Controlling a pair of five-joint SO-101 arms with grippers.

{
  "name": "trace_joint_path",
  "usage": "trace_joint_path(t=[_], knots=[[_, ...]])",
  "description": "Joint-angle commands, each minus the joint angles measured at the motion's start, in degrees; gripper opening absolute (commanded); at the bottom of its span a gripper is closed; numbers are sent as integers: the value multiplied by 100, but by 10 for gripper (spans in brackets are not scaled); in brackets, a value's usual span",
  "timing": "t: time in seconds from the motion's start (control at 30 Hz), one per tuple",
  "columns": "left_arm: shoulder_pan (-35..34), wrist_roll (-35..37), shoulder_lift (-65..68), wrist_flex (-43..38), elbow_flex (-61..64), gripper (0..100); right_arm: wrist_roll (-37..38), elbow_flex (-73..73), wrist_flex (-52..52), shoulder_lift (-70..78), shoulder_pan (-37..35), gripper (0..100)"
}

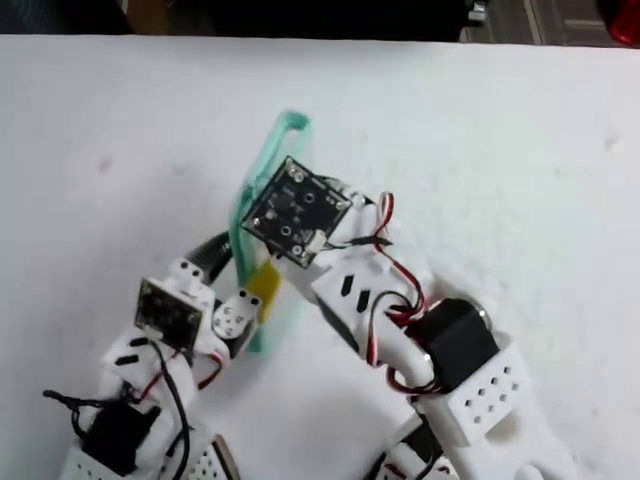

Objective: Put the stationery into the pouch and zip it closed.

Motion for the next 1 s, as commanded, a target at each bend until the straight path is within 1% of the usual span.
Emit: trace_joint_path(t=[0.0,0.1,0.17,0.27,0.47,0.63,0.77,0.9,0.97], knots=[[31,79,-66,9,-563,139,-9,-404,-215,-154,-4,17],[31,70,-66,9,-580,66,-9,-404,-189,-198,110,17],[31,62,-66,0,-580,34,0,-404,-163,-171,154,17],[22,62,-66,-18,-580,41,105,-396,180,-154,145,17],[4,62,-66,0,-580,76,1037,-167,954,-198,154,17],[-4,62,-66,-9,-580,76,1503,-158,1464,-207,154,17],[-4,62,-66,0,-580,76,2163,-167,1938,-207,127,17],[-4,62,-66,9,-527,59,2725,-123,2273,-189,163,17],[-4,62,-66,0,-484,15,2646,-79,2281,-154,171,17]])
